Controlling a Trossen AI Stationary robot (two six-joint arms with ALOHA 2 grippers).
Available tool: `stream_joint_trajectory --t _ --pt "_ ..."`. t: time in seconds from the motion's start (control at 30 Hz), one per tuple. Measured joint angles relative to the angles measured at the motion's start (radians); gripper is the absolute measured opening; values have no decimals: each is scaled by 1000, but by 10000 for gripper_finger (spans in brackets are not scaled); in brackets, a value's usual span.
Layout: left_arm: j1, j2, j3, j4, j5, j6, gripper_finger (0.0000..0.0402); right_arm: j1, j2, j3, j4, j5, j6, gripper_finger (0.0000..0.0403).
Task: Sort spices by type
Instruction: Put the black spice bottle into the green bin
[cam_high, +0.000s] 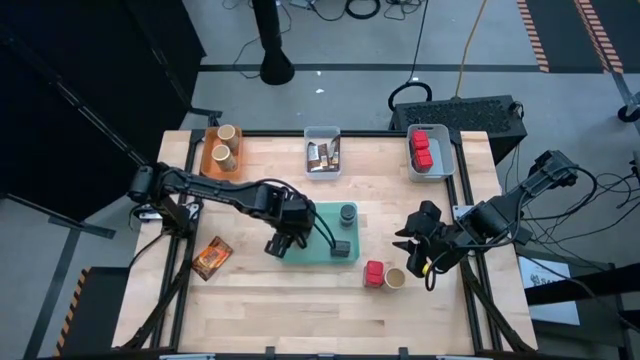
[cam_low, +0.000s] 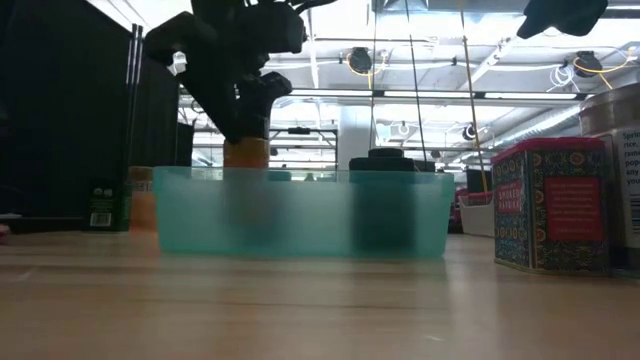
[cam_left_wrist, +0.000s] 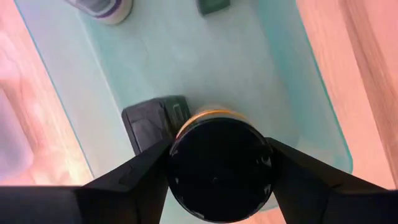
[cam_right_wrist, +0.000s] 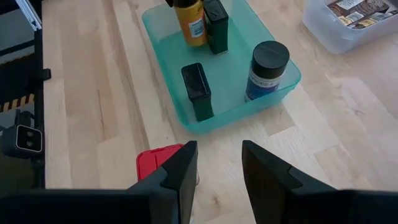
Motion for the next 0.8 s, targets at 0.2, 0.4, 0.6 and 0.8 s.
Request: stream_joint_trajectory --t 0.2,0.4,0.6,0.8 --pt "-1 0 0 2 0 1 245 0 0 0 0 0 -4 112" --pt "-15 0 0 -2 0 8 245 0 0 0 -4 0 -4 112" --pt "-27 0 0 -2 0 25 245 0 0 0 -4 3 -4 112" --pt "-33 0 0 -2 0 35 246 0 0 0 -4 4 -4 112"
